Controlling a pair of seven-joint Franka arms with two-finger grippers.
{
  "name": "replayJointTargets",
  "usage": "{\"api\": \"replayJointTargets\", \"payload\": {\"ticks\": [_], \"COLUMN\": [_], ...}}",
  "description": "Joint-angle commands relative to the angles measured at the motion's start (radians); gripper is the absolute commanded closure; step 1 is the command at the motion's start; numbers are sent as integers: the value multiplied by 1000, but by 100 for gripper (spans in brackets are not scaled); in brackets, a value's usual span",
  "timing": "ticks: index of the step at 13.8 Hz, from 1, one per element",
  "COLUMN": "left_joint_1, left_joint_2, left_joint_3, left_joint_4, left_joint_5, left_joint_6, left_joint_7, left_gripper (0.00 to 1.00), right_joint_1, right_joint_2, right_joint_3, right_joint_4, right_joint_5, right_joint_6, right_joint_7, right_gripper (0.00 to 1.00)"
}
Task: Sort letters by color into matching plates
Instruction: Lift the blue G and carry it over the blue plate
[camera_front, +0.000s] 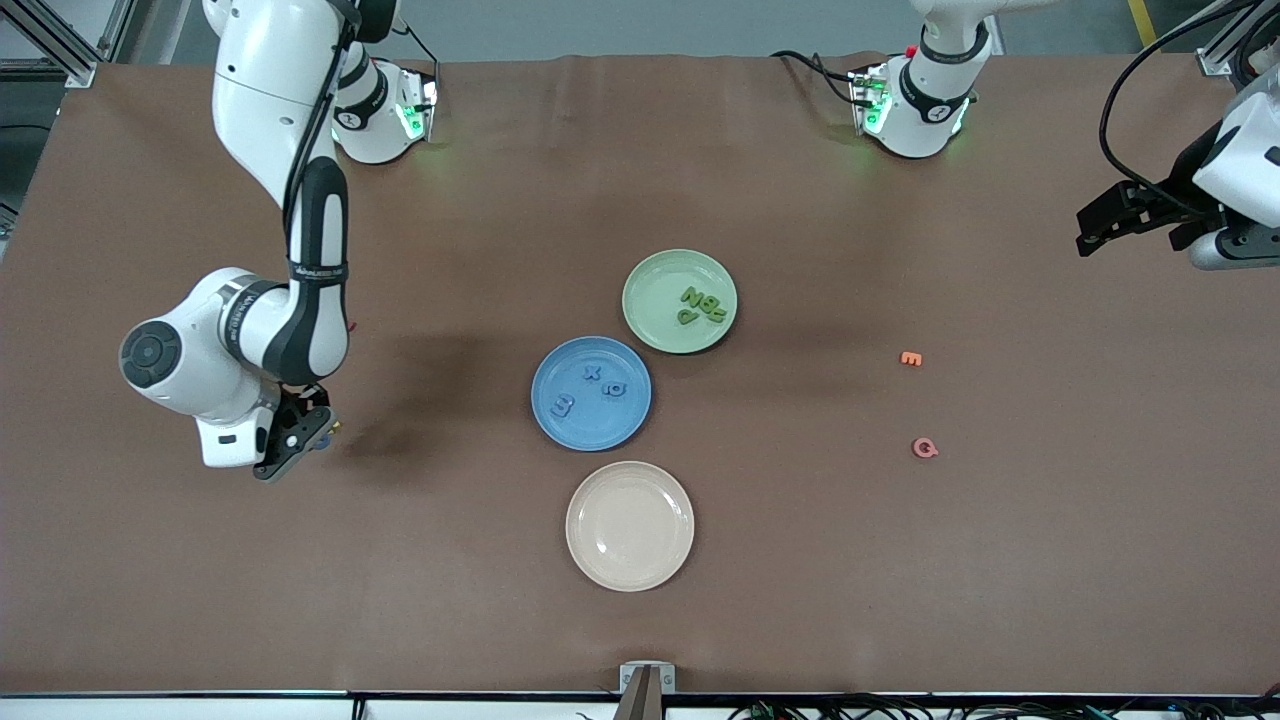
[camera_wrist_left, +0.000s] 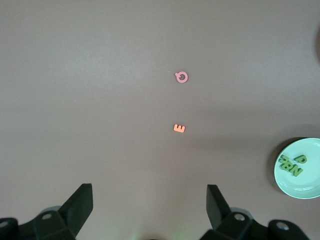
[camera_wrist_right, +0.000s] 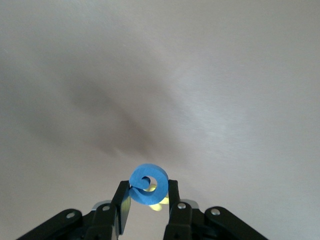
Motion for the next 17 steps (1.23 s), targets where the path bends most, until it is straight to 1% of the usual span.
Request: {"api": "replayJointTargets", "payload": {"ticks": [1, 4, 8, 9, 10, 11, 12, 15, 17], "left_joint_1": [9, 9, 9, 9, 9, 9, 9, 9, 9], "left_joint_2": [-15, -17, -17, -17, -17, -17, -17, -15, -15], "left_joint_3": [-5, -5, -5, -5, -5, -5, -5, -7, -5], "left_joint_4": [-17, -20, -20, -20, -20, -20, -20, -20, -20], "left_joint_5": [-8, -8, -8, -8, -8, -8, -8, -9, -9], "left_joint_6": [10, 7, 5, 5, 5, 5, 5, 5, 5], "left_joint_7": [15, 15, 15, 15, 15, 15, 15, 15, 15], "left_gripper": [0, 0, 0, 0, 0, 0, 0, 0, 0], "right_joint_1": [46, 118, 215, 235, 249, 262, 269, 266, 261], "right_joint_2": [-21, -21, -26, -24, -21, -18, -17, -10, -9], "right_joint_3": [-27, -47, -41, -38, -37, -23, -6, 78, 135], "right_joint_4": [21, 50, 102, 114, 128, 142, 159, 232, 246], "right_joint_5": [-16, -7, -2, 5, 36, 74, 85, 85, 84], "right_joint_6": [-114, -209, -240, -239, -239, -239, -237, -211, -158], "right_joint_7": [193, 464, 815, 903, 983, 1050, 1113, 1351, 1451], "right_gripper": [88, 88, 88, 88, 88, 88, 88, 88, 88]}}
